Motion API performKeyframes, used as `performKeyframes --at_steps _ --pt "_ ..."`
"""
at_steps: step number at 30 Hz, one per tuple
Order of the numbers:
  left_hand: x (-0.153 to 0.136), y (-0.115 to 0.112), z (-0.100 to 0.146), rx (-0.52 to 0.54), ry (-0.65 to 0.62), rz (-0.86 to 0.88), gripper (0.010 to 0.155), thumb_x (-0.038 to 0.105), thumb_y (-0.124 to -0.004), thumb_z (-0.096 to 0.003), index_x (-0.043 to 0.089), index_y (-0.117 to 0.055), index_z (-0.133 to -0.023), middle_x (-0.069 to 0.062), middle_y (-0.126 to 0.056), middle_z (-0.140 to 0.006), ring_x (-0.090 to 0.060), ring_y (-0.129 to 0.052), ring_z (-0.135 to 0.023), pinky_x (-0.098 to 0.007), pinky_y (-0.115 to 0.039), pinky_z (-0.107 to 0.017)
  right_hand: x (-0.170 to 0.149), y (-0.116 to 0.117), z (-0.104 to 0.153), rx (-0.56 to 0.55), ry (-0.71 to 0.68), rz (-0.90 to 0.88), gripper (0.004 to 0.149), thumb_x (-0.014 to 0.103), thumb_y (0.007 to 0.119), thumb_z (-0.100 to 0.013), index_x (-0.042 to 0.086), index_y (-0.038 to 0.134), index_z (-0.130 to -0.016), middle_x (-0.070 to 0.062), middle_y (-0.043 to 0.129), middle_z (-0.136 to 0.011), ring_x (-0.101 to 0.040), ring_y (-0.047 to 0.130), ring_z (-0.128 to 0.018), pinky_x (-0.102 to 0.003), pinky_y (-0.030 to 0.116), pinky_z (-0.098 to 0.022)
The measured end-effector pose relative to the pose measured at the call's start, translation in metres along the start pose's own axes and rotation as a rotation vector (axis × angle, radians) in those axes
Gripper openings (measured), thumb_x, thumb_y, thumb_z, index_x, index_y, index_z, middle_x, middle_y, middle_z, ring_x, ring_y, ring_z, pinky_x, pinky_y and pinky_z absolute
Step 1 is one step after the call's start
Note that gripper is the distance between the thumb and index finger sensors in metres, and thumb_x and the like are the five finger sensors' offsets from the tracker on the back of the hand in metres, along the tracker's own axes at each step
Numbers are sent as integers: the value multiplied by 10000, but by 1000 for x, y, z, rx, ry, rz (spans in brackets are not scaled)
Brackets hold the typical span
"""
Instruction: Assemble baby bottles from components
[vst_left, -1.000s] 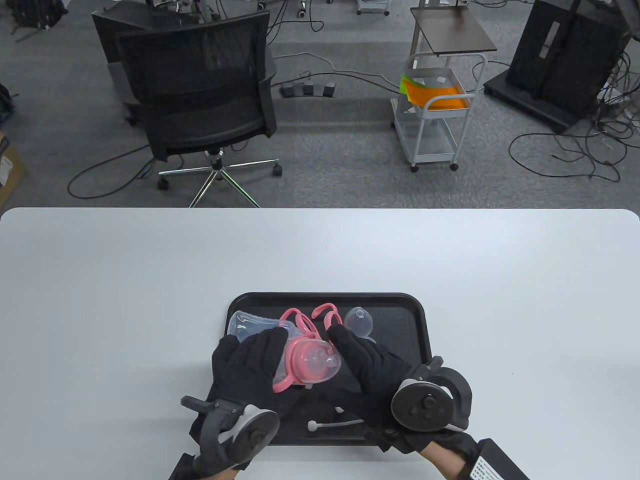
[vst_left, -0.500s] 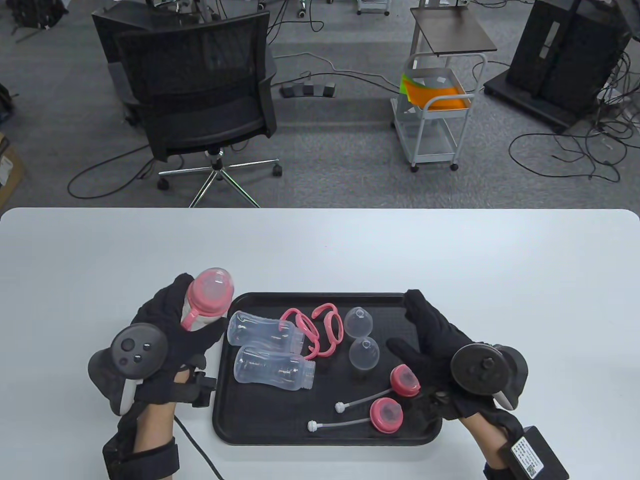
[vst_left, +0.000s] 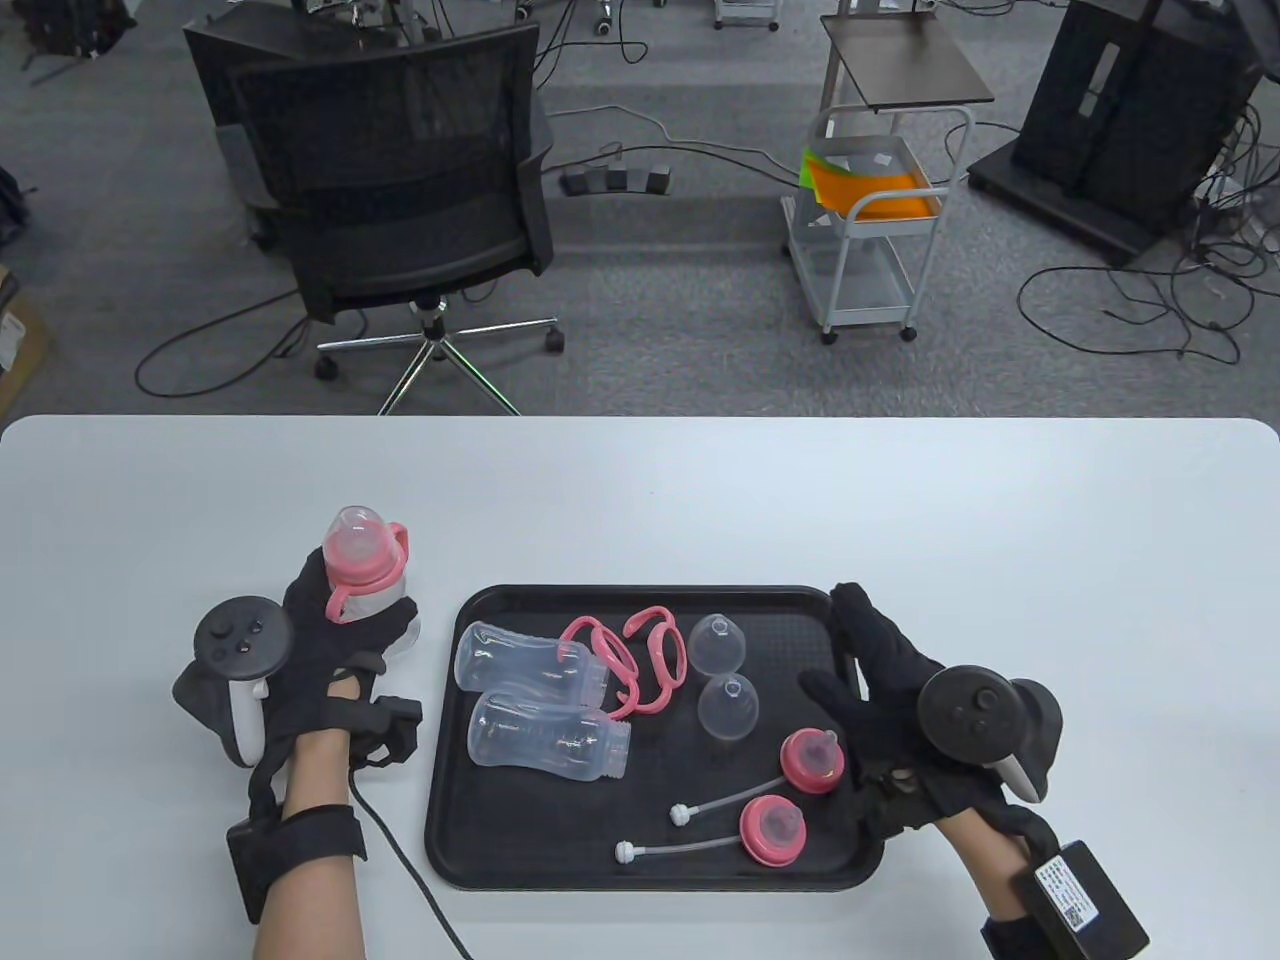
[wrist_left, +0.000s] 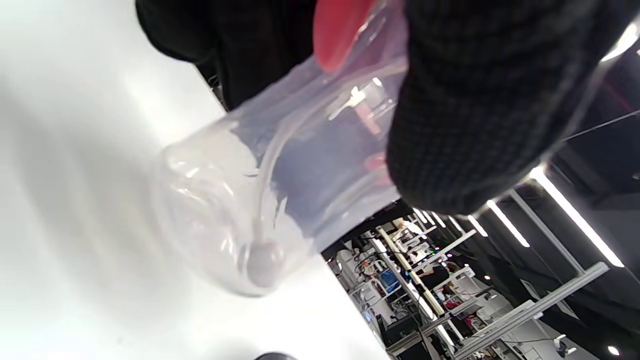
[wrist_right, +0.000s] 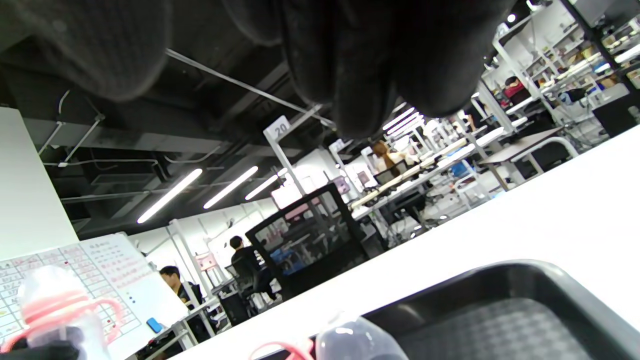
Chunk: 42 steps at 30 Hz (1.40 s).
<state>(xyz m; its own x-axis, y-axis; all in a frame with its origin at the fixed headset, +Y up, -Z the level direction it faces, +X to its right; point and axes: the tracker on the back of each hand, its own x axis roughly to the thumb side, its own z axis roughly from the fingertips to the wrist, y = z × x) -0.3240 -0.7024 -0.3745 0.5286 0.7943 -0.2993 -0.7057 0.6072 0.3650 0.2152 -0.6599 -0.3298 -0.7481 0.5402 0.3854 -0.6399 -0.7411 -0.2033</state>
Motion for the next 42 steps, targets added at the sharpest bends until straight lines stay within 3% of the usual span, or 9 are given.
performKeyframes --at_steps 11,16,21,23,27,31,37,42 --pt "-24 -29 -16 2 125 48 1034 597 -1161 -273 423 -560 -1096 130 -688 -1095 -166 -885 -1013 -462 -633 -881 -4 3 1 21 6 15 842 538 793 -395 158 460 -1069 -133 708 -1002 -352 895 -826 -505 830 -580" --pt "-37 -37 -21 0 114 40 1031 608 -1153 -272 439 -545 -1088 146 -678 -1095 -141 -885 -1023 -423 -645 -891 -6 6 0 50 12 12 837 532 794 -395 155 468 -1067 -139 709 -1000 -366 892 -823 -514 828 -575" --pt "-37 -39 -23 -21 119 76 1019 580 -1146 -296 454 -520 -1090 145 -653 -1111 -145 -840 -1057 -456 -614 -894 -6 7 0 53 11 16 836 530 796 -394 154 471 -1066 -139 713 -998 -366 896 -818 -514 827 -574" --pt "-38 -40 -23 -28 120 83 1014 569 -1144 -303 456 -514 -1091 143 -645 -1117 -191 -797 -1081 -533 -582 -879 -6 6 0 55 12 16 836 530 796 -394 153 471 -1067 -139 713 -998 -365 895 -820 -515 828 -573" --pt "-40 -39 -19 -22 108 73 1007 548 -1128 -324 443 -490 -1097 127 -578 -1148 -217 -739 -1104 -582 -552 -862 -7 6 0 54 13 18 836 529 796 -394 153 472 -1066 -140 713 -997 -364 897 -818 -515 829 -572" --pt "-38 -35 -8 0 56 -7 1178 587 -1112 -317 378 -291 -1136 77 -379 -1200 -267 -617 -1144 -611 -509 -848 -6 6 1 54 10 22 837 529 797 -393 152 472 -1066 -141 714 -996 -366 896 -817 -517 829 -569" --pt "-25 -21 15 49 -36 -36 1309 628 -1084 -315 276 -110 -1117 -58 -49 -1159 -414 -211 -1127 -675 -307 -796 -6 1 5 34 7 30 839 532 795 -392 152 472 -1066 -141 714 -996 -364 898 -815 -515 830 -569" --pt "-1 -3 35 119 -172 -48 1336 682 -1052 -325 272 -51 -1109 -83 37 -1130 -422 -88 -1101 -693 -228 -774 -8 -5 6 5 22 37 840 537 792 -394 152 470 -1067 -139 712 -998 -362 896 -819 -512 831 -570"
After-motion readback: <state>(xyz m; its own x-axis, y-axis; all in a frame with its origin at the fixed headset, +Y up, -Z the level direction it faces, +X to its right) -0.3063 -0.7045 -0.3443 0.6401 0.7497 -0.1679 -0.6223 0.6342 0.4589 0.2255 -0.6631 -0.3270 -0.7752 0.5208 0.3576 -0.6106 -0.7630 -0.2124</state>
